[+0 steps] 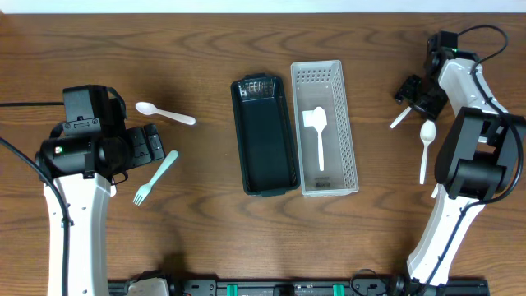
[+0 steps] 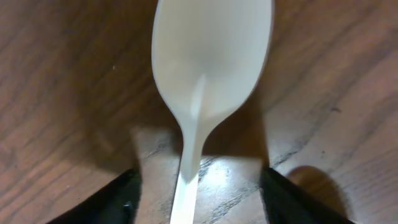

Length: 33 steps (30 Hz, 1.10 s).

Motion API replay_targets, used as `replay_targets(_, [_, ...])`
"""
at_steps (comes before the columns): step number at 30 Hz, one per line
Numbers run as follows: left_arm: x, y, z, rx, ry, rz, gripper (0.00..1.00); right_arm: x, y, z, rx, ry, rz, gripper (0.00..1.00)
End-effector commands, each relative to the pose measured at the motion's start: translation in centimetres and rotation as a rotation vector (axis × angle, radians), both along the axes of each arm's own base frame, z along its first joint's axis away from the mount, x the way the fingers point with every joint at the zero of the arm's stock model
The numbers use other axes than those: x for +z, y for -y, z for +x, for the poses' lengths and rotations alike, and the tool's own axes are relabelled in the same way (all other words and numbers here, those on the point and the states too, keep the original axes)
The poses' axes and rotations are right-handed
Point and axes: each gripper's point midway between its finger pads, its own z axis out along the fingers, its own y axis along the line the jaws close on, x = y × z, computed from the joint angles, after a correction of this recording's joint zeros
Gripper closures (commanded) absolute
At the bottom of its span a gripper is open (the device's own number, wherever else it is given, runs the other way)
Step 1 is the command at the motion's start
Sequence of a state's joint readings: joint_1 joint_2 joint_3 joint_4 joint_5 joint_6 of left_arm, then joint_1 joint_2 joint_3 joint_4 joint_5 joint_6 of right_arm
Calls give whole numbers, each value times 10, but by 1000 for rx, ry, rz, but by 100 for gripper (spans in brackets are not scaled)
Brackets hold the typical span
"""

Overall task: Pack container
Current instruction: 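Grasp a second white spoon with the right gripper and lift, then lower the second spoon into the white basket and release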

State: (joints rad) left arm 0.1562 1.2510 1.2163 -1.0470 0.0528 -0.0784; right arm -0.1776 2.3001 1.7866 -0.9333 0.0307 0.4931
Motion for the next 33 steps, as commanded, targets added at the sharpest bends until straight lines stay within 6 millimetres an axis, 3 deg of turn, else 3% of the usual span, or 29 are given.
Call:
replay_targets(1, [3,-1,2,8,5,-7,2,-22,0,-7,-12,-49,22,51])
replay_targets(4, [3,-1,2,8,5,-7,2,-22,-1,-8,-12,-53,23,70])
replay_targets(10, [3,-1,2,8,5,-7,2,-23,-1,-12,-12,-69,26,99])
replay_targets(17, [3,-1,2,8,5,-7,2,-13,-5,-14,6,-70,34,99])
replay_targets(20, [3,-1,2,8,6,-7,2,18,-13,-5,71,-7,28,99])
replay_targets(25, [3,-1,2,8,6,-7,2,108,-43,11,197,161,-10,99])
replay_targets(26, [3,-1,2,8,6,-7,2,128,-55,10,240,191,-16,99])
replay_targets(29, [3,-1,2,8,6,-7,2,163,-96,-4,331,228,2,99])
replay_targets(33, [3,-1,2,8,6,-7,2,174,-163,-27,475,203,54,99])
